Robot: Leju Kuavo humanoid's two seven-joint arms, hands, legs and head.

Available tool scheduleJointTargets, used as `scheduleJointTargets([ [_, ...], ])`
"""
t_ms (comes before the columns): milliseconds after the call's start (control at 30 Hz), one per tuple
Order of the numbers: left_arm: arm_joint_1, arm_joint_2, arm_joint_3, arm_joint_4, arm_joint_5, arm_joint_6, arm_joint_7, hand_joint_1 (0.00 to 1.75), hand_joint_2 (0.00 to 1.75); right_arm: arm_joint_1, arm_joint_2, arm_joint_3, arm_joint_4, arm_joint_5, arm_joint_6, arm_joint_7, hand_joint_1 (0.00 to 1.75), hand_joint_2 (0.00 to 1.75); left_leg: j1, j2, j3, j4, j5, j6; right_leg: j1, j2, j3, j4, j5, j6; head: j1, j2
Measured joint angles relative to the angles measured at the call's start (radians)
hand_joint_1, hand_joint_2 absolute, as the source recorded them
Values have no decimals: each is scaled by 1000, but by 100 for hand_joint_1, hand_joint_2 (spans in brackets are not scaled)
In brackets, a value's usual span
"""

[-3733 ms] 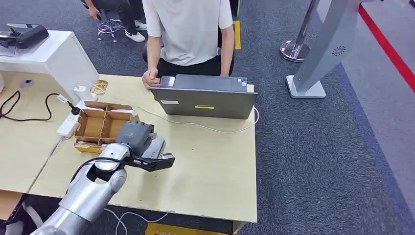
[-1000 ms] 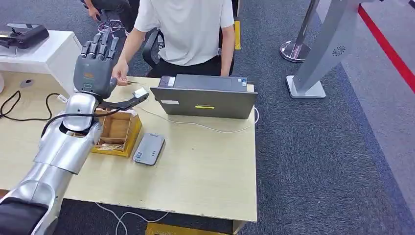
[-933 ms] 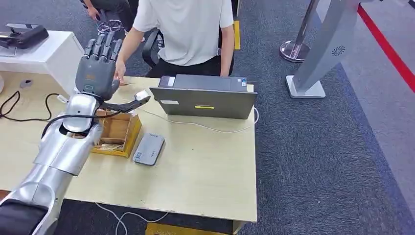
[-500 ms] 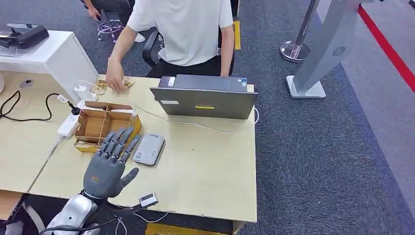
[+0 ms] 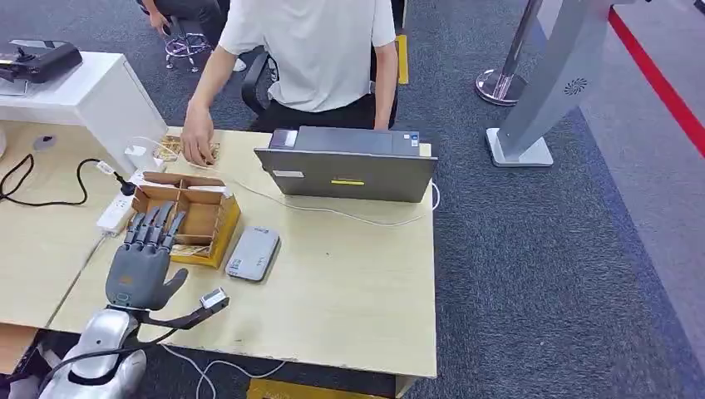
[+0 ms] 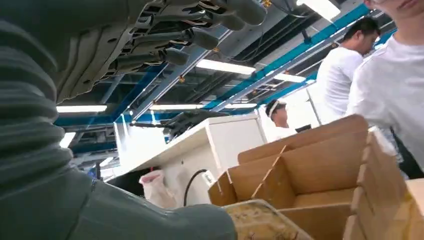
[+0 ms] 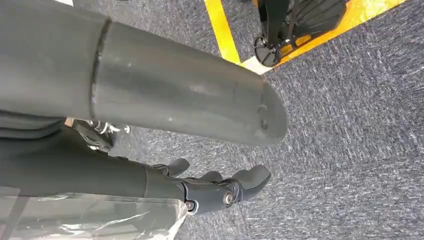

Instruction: Pass the card to the sensor for recognition and then transmit it.

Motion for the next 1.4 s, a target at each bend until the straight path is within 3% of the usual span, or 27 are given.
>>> scheduleJointTargets([
  [600, -44, -34, 16, 90, -22, 3, 9, 0, 175, -2, -2, 4, 0, 10, 2, -1, 0, 0, 0, 0, 0, 0, 0, 0, 0, 0, 0, 0, 0, 0, 0, 0],
  [1400, -90, -43, 32, 177, -24, 1, 31, 0, 175, -2, -2, 21, 0, 22, 12, -1, 0, 0, 0, 0, 0, 0, 0, 0, 0, 0, 0, 0, 0, 0, 0, 0],
])
